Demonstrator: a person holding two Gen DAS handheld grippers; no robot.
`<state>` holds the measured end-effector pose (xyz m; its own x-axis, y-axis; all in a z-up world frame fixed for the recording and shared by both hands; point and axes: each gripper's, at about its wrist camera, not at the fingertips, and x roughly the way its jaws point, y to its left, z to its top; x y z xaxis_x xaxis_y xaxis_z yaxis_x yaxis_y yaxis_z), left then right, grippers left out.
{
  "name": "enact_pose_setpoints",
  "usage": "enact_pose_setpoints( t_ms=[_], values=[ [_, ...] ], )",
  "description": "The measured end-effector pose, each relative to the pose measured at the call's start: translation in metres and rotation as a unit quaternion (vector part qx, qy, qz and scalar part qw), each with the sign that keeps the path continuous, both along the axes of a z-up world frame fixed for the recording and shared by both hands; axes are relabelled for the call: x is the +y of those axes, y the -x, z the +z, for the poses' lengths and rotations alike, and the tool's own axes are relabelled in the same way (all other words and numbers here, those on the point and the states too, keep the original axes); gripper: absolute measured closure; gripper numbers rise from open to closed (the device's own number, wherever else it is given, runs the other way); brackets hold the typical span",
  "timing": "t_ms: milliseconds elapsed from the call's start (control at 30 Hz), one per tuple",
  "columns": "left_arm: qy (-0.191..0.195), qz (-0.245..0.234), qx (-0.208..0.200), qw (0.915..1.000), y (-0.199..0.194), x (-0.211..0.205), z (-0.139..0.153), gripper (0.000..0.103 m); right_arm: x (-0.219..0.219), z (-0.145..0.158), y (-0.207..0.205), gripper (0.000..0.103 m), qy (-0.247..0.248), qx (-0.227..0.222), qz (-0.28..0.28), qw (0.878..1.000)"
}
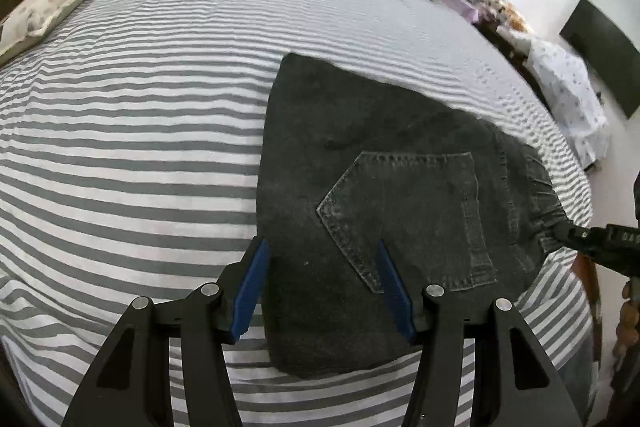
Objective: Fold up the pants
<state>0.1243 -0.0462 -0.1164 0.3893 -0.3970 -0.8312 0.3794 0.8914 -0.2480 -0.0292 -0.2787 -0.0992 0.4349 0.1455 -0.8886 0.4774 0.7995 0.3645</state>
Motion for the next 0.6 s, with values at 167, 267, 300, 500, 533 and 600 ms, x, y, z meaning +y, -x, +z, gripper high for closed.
enact_pose_setpoints(
  t_ms=[167,267,300,500,533,600],
  values=[
    [-0.054,-0.025,0.008,0.9982,0.003,-0.011,-0.013,0.047,0.005,-0.020,-0.009,0.094,0.046,0.037,0.014,0.998],
    [-0.089,-0.027,0.020,0.9954,0.000,-0.019,-0.025,0.047,0.009,-0.028,-0.017,0.093,0.058,0.049,0.020,0.997],
    [-0.094,-0.028,0.020,0.9949,-0.001,-0.020,-0.027,0.047,0.009,-0.030,-0.018,0.093,0.058,0.051,0.021,0.997],
    [-0.104,-0.024,0.016,0.9942,0.000,-0.022,-0.028,0.043,0.007,-0.029,-0.019,0.085,0.039,0.047,0.014,0.998],
    [-0.104,-0.023,0.015,0.9942,0.001,-0.022,-0.027,0.043,0.006,-0.027,-0.018,0.081,0.039,0.048,0.012,0.998],
    [-0.107,-0.023,0.011,0.9939,0.003,-0.023,-0.026,0.043,0.002,-0.025,-0.017,0.080,0.034,0.043,0.011,0.998]
  ],
)
